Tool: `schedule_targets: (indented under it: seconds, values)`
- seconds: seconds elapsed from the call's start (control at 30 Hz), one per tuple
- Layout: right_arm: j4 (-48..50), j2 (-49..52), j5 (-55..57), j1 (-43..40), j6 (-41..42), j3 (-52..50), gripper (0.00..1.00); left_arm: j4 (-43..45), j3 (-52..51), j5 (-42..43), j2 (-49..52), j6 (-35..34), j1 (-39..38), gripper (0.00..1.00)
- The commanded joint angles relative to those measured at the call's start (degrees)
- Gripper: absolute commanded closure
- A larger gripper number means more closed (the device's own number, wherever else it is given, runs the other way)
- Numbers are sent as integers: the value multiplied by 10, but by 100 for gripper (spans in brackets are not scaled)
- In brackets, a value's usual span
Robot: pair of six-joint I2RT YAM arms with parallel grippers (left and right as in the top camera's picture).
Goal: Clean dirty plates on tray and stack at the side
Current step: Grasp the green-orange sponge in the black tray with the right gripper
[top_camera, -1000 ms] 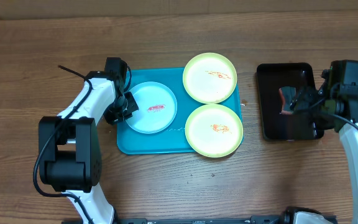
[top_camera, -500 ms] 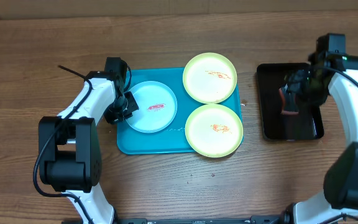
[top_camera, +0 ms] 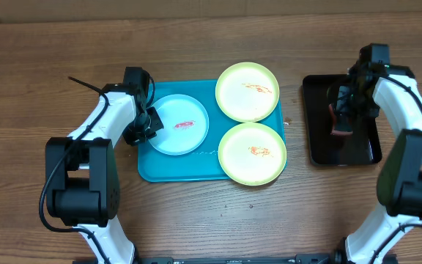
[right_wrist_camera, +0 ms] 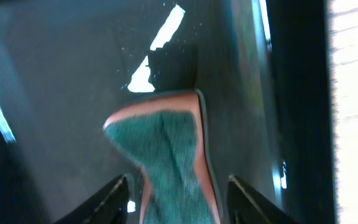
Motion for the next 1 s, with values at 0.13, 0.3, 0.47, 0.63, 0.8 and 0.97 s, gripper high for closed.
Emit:
schedule_targets:
  seconds: [0.13, 0.3, 0.47, 0.63, 0.8, 0.97]
  values:
    - [19, 48, 6, -2, -14, 14, 73, 14, -13, -14, 13, -7, 2, 96]
    - [13, 52, 6, -2, -11, 4, 95, 14, -13, -14, 13, -7, 2, 96]
    - [-16, 48, -2, -1, -8, 12, 96, 15, -13, -14, 13, -7, 2, 96]
    - [-80, 26, -37, -1, 23, 77, 96, 15, -13, -14, 13, -7, 2, 96]
    - [-152, 3, -131, 4, 39, 175, 96, 15, -13, -14, 13, -7, 2, 96]
    - [-156, -6, -275, 53, 86, 225, 96, 15, -13, -14, 13, -7, 2, 96]
